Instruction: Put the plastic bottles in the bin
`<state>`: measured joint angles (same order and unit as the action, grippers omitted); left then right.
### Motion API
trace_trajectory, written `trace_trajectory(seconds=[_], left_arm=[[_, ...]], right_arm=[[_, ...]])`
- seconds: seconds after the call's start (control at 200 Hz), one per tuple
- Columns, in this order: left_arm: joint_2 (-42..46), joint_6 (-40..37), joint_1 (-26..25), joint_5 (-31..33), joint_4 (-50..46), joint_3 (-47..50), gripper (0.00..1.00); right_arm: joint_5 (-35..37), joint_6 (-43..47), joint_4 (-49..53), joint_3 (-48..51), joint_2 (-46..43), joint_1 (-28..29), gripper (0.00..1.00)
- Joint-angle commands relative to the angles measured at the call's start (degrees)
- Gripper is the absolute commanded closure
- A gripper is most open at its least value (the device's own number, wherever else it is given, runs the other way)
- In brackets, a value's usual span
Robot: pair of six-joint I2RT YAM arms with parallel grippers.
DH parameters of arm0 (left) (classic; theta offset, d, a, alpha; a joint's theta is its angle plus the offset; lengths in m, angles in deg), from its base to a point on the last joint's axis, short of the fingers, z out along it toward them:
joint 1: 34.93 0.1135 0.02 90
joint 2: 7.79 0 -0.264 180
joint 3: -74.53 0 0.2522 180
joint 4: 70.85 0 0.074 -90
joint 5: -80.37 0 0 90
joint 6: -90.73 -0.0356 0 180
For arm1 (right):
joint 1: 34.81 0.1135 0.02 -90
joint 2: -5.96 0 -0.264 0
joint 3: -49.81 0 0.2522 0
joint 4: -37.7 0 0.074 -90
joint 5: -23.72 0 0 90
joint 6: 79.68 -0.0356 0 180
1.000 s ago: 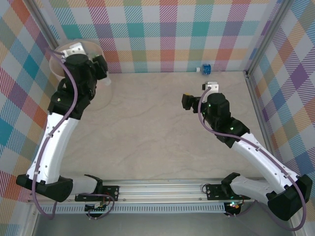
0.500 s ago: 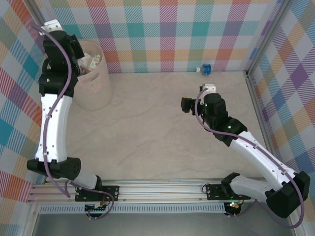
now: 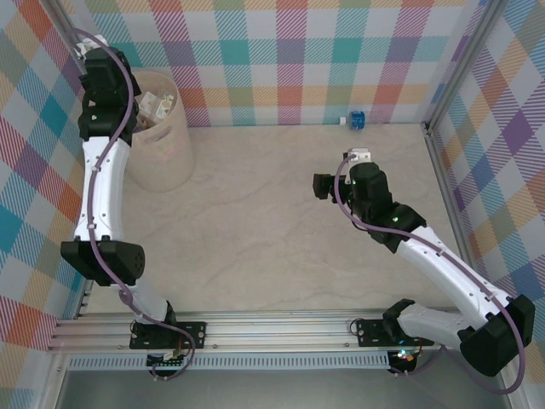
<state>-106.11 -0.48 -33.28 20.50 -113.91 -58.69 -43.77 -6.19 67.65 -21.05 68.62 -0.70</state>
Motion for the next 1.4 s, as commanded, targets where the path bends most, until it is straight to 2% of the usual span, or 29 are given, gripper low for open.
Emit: trace_trajectory(seconds=[0.0, 0.205, 0.365, 0.425, 0.53, 0.645, 0.86, 0.97, 1.18, 1.32, 1.395], left_arm=[[-1.05, -1.67, 0.71, 0.93, -2.52, 1.80, 0.47], [-8.49, -2.15, 1.03, 0.90, -9.13, 1.08, 0.48], [-10.65, -1.16, 1.03, 0.73, -11.96, 0.98, 0.47], [-11.11, -1.17, 1.07, 0.91, -12.93, 0.75, 0.42], [-12.40, -0.77, 1.07, 1.85, -16.26, -2.56, 0.24], [-11.37, 0.77, 1.07, -4.19, -19.42, -8.12, 0.13], [-7.93, 5.33, 1.07, -17.10, -22.05, -14.94, 0.05], [-7.57, 7.20, 1.03, -22.00, -22.74, -14.70, 0.05], [-10.74, 10.97, 1.12, -24.15, -24.45, -12.75, 0.06], [-12.44, 14.22, 1.09, -29.23, -24.37, -9.01, 0.09], [-13.46, 15.31, 1.08, -27.21, -25.03, -8.29, 0.11]], right_arm=[[0.05, -0.01, 0.57, -0.56, -0.53, -0.36, 0.00], [-0.81, 0.00, 1.38, -1.42, 1.18, -0.45, 0.00], [-0.88, 0.41, 2.01, -1.70, 1.73, -0.44, 0.00], [-0.79, 0.34, 1.93, -1.61, 1.77, -0.42, 0.00], [-1.03, 0.43, 2.06, -1.83, 2.20, -0.46, 0.00], [-1.32, 0.43, 2.61, -2.35, 2.72, -0.43, 0.00], [-1.58, -0.01, 2.54, -2.66, 3.46, -0.45, 0.00], [-1.71, -0.10, 2.58, -2.66, 3.88, -0.45, 0.00], [-2.11, -0.10, 2.80, -3.02, 4.29, -0.45, 0.00], [-2.11, -0.14, 2.89, -2.93, 4.21, -0.43, 0.00], [-2.24, -0.17, 3.05, -2.93, 4.28, -0.42, 0.00]])
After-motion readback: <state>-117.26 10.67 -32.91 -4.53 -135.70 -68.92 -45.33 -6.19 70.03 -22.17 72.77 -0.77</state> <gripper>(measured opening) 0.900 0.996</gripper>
